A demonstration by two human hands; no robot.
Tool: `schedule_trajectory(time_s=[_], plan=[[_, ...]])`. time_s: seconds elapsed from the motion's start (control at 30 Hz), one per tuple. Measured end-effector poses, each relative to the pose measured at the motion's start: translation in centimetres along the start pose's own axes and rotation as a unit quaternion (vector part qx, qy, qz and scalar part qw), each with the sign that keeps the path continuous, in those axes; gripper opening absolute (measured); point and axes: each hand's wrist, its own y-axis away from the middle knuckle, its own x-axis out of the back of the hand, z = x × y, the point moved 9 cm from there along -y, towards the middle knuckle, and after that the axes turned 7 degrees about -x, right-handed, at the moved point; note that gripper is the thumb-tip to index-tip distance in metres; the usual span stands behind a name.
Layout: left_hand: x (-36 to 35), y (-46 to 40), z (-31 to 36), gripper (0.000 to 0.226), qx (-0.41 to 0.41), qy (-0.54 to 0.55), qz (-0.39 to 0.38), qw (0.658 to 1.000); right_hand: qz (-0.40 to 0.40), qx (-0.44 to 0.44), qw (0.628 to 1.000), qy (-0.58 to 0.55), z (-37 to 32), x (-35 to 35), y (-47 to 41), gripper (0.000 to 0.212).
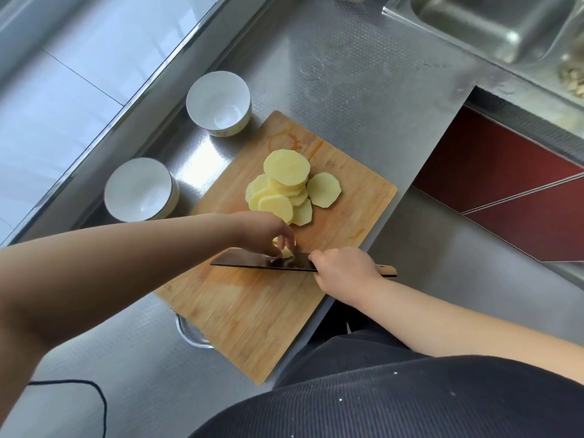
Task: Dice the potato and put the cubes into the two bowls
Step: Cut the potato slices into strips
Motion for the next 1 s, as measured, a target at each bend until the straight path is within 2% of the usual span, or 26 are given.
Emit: schedule_trajectory(time_s=[0.23,0.37,0.5,0.73,1.0], plan=[[-1.3,0.0,-0.2,0.042,-0.015,-0.127,0.027,0.991,-0.012,0.016,1.000,0.000,-0.3,-0.3,0.8,0.020],[-1.2,-0.2,-0.6,0.049,-0.019,-0.151,0.065,0.986,-0.010,0.024,1.000,-0.014,-0.4,-0.3,1.1,0.023],[-1.3,-0.5,-0.6,0.050,-0.034,-0.187,0.068,0.979,-0.016,0.039,0.999,-0.011,-0.5,-0.4,1.6,0.023],[-1.7,-0.6,-0.1,0.046,-0.043,-0.111,0.056,0.991,-0.002,0.046,0.999,0.016,-0.6,-0.1,1.6,0.021],[-0.3,-0.8,0.0,0.047,-0.042,-0.170,0.108,0.979,0.034,0.075,0.996,0.034,-1.5,1.0,2.0,0.014]])
